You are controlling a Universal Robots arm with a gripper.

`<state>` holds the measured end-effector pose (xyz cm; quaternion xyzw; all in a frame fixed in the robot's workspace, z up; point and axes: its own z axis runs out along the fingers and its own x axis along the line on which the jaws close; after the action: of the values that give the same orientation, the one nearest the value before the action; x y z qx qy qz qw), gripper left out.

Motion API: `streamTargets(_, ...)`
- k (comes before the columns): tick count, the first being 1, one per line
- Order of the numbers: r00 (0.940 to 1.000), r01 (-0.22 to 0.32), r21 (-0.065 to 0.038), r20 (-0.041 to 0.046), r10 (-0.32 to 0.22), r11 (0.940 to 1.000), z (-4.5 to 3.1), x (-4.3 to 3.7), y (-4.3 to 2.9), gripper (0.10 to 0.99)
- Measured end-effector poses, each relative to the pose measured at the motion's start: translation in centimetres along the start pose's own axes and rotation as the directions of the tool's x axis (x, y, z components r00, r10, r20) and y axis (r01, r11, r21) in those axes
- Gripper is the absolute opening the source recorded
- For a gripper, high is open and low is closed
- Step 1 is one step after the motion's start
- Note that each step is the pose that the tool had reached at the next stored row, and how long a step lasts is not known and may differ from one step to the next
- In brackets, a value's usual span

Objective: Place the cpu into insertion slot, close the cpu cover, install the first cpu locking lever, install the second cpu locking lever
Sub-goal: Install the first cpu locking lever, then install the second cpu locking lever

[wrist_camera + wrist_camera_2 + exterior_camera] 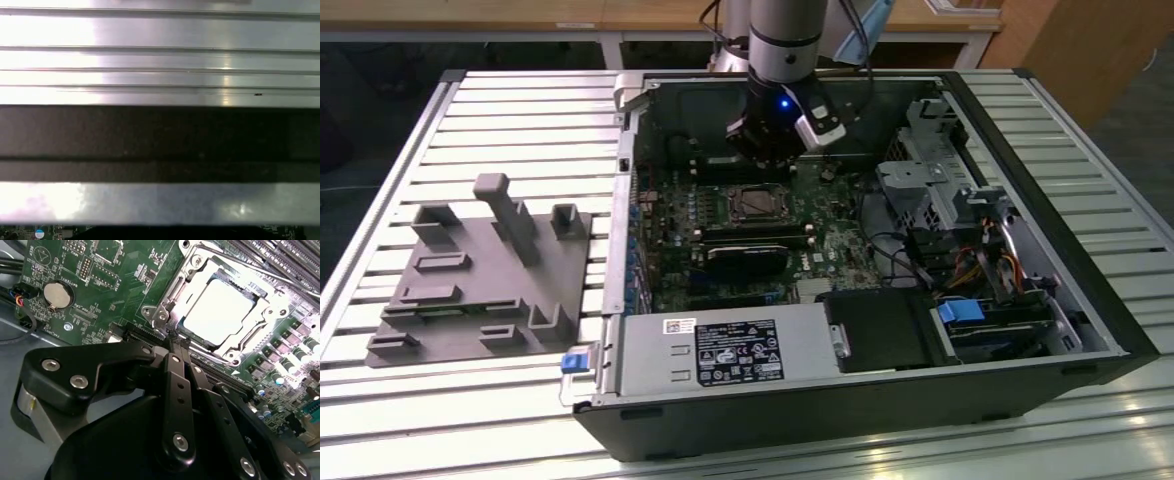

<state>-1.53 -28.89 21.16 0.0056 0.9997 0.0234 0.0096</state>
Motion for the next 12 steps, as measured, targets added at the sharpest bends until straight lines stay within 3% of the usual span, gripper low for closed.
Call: streamTargets(12,1.0000,0.000,0.000,-0.0001,0.000,1.0000,-0.02,-0.01,-0.33,0.106)
